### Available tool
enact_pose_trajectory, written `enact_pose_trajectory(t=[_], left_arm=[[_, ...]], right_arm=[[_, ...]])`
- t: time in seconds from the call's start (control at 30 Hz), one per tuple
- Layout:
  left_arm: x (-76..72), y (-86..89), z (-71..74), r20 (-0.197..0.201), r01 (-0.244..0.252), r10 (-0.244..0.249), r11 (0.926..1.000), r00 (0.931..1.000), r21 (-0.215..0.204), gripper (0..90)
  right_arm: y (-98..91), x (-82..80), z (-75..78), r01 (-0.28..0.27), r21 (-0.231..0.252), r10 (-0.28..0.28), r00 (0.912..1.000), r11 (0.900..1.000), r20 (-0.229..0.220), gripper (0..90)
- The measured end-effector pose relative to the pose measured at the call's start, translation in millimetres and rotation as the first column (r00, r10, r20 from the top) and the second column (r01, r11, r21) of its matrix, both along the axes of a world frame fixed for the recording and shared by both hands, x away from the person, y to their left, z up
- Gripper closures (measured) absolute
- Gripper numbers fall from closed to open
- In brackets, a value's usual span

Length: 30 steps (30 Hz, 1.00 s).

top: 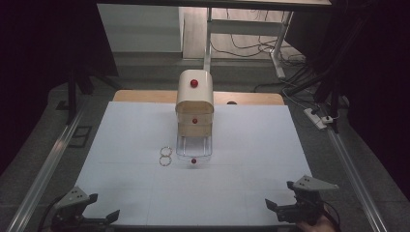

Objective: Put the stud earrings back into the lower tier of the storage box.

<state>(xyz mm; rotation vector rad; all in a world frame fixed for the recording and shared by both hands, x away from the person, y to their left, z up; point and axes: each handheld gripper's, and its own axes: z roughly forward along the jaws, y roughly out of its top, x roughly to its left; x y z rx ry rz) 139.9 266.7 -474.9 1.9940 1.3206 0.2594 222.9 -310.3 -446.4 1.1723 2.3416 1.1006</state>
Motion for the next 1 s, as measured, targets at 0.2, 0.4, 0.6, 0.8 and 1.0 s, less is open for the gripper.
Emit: enact_pose_trajectory(t=[0.2,0.4,0.6,0.8,1.0], left_arm=[[0.2,2.7,-0.5,-0.009,-0.001,0.0,0.9997,1.0,-0.024,4.4],[1.8,3.4,-1.0,-0.027,-0.006,0.006,0.9996,0.9996,-0.027,4.0],[2.0,0.5,-0.9,-0.029,0.001,-0.001,1.0,0.9996,-0.004,2.3],[2.3,-0.4,-0.7,-0.029,-0.002,0.002,0.9999,0.9996,0.01,0.0],[4.6,0.3,0.9,-0.038,-0.012,0.012,0.9999,0.9992,-0.007,0.0]], right_arm=[[1.7,1.4,-0.7,-0.039,0.016,0.04,0.999,0.9991,-0.022,0.0],[0.3,2.9,-1.1,-0.057,0.033,0.059,0.9975,0.9978,-0.041,0.0],[1.4,3.5,-1.8,-0.067,0.029,0.068,0.9964,0.9974,-0.051,0.0],[1.1,4.2,-1.9,-0.074,0.03,0.075,0.9954,0.9968,-0.059,0.0],[1.4,4.9,-2.4,-0.083,0.035,0.085,0.9941,0.996,-0.067,0.0]])
